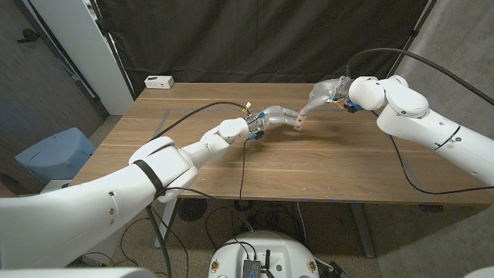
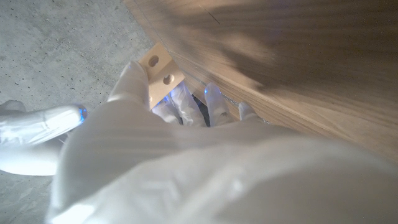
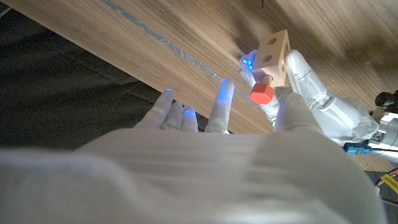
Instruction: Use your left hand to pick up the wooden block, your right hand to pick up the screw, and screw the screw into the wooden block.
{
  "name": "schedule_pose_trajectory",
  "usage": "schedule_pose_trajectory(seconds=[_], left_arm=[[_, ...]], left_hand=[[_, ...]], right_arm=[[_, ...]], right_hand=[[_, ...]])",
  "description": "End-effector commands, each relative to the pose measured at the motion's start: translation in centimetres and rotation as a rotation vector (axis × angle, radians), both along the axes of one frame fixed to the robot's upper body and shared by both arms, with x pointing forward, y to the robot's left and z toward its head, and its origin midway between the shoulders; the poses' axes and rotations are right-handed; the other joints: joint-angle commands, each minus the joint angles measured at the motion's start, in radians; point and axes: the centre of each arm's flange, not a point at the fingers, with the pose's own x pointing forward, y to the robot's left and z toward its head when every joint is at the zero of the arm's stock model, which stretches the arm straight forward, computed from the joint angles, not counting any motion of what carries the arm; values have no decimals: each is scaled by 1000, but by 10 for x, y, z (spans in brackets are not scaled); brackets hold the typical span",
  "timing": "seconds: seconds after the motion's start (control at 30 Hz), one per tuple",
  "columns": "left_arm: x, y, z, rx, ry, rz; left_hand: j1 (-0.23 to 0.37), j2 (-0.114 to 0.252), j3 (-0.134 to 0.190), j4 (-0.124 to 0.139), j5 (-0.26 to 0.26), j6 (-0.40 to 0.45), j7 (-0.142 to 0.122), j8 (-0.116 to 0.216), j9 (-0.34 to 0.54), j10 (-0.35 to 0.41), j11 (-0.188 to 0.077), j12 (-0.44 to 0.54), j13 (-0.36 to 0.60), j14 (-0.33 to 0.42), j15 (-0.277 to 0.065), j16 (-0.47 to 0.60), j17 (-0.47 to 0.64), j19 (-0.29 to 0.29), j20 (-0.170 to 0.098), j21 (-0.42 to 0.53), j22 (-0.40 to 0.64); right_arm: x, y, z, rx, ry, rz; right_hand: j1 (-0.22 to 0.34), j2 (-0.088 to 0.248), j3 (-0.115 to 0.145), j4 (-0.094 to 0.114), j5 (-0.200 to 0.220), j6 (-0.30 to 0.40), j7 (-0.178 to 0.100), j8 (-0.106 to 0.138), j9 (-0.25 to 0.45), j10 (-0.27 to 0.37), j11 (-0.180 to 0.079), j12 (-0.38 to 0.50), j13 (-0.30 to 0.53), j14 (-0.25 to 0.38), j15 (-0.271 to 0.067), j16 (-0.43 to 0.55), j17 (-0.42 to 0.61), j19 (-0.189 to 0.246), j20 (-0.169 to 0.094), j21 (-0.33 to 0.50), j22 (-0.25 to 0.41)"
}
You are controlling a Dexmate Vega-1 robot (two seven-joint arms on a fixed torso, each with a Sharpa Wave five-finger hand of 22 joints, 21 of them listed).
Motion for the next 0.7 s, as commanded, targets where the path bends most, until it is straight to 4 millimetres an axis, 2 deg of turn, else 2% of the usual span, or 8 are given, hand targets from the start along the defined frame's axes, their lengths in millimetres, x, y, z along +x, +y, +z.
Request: schedule_pose_trajectory(seconds=[0.03, 0.13, 0.3, 0.4, 0.63, 0.7], left_arm=[[2, -1, 4, 11, 6, 9], [2, -1, 4, 12, 8, 10], [2, -2, 3, 14, 9, 9], [1, -2, 3, 14, 6, 6], [0, -2, 2, 11, 0, -1], [0, -1, 2, 11, -3, -4]], left_hand=[[1, 7, 2, 3, 4, 6, -3, 5, 4, -3, 0, 1, 1, 1, -3, 1, 3, 3, 2, 3, 6], [1, 7, 2, 3, 4, 6, -1, 5, 4, -3, 0, 1, 1, 0, -3, 1, 3, 3, 2, 3, 6], [0, 7, 2, 4, 4, 4, 0, 4, 4, -3, -1, 1, 1, 2, -2, 2, 3, 3, 2, 3, 6], [0, 7, 2, 3, 4, 6, 0, 5, 4, -3, -1, 1, 1, 1, -2, 2, 3, 3, 2, 3, 6], [-1, 7, 2, 3, 4, 7, 0, 6, 4, -3, -1, 1, 1, 2, -3, 2, 3, 3, 2, 3, 6], [0, 7, 2, 3, 4, 6, 0, 5, 4, -3, -1, 1, 1, 2, -2, 2, 3, 3, 2, 3, 6]], right_arm=[[2, -2, 8, -10, 21, 21], [3, -3, 9, -5, 28, 30], [4, -3, 10, -6, 31, 42], [5, -2, 10, -6, 31, 50], [8, -1, 9, -8, 31, 67], [8, 0, 9, -11, 31, 69]], right_hand=[[38, 3, 16, -12, 1, -44, -4, -24, -11, -20, 2, 0, 4, -16, 5, -9, -1, -10, 7, 0, 4], [60, 7, 27, -20, 0, -66, -13, -38, -21, -37, -1, -1, 6, -27, 9, -13, -4, -17, 9, 0, 4], [112, 10, 49, -32, 0, -107, -44, -65, -40, -69, -12, 0, 8, -44, 6, -17, -11, -22, 11, 2, 4], [136, 11, 59, -33, 1, -121, -69, -76, -48, -78, -15, 2, 9, -54, 5, -19, -13, -23, 11, 3, 4], [178, 16, 78, -35, 1, -136, -105, -92, -63, -106, -31, 0, 11, -72, -4, -21, -16, -21, 11, 5, 3], [197, 18, 86, -36, 2, -141, -129, -99, -70, -114, -40, 1, 11, -75, -2, -20, -18, -20, 10, 6, 3]])
